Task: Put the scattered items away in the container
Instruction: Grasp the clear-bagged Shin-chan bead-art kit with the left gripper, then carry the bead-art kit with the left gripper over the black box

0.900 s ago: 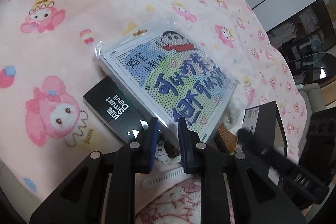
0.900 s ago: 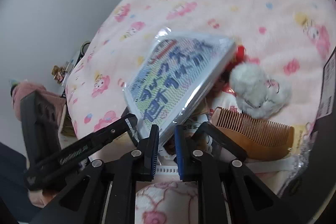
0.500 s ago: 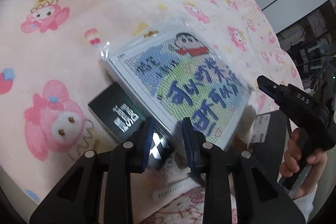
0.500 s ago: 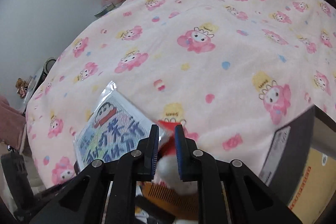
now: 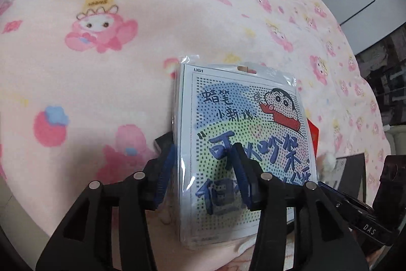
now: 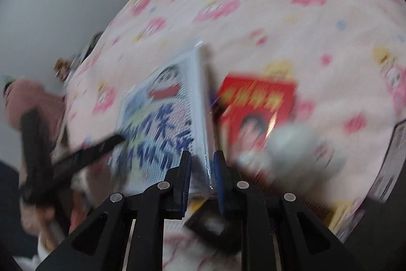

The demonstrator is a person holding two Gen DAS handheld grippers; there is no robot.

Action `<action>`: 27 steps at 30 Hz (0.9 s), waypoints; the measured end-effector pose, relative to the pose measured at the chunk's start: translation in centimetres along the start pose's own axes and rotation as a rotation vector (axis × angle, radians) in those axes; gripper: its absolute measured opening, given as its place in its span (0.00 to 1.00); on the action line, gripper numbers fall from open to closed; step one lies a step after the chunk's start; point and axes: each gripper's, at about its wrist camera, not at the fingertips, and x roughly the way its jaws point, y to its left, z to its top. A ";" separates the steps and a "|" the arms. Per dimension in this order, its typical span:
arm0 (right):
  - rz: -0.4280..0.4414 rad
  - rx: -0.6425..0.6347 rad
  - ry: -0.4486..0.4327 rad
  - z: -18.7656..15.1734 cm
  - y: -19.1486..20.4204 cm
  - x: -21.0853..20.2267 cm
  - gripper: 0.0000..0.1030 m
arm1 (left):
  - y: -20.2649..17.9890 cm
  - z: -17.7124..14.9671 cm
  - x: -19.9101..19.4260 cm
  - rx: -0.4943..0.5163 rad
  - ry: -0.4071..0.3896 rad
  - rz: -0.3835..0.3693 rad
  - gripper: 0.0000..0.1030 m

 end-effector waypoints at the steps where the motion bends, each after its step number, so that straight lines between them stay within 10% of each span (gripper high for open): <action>1: -0.020 -0.004 -0.009 -0.2 0.2 -0.3 0.16 | 0.3 0.0 0.1 -0.003 0.008 -0.010 0.45; 10: -0.075 0.042 0.004 3.1 0.4 1.7 0.19 | -0.9 -1.2 -0.1 0.017 -0.008 0.045 0.51; 16: -0.080 -0.044 -0.008 -1.2 1.8 -3.3 0.20 | -1.9 -2.8 -1.4 0.095 0.055 -0.033 0.51; 27: -0.128 0.059 0.043 -1.4 0.4 0.3 0.30 | -2.9 -3.3 -1.4 0.092 0.051 -0.046 0.62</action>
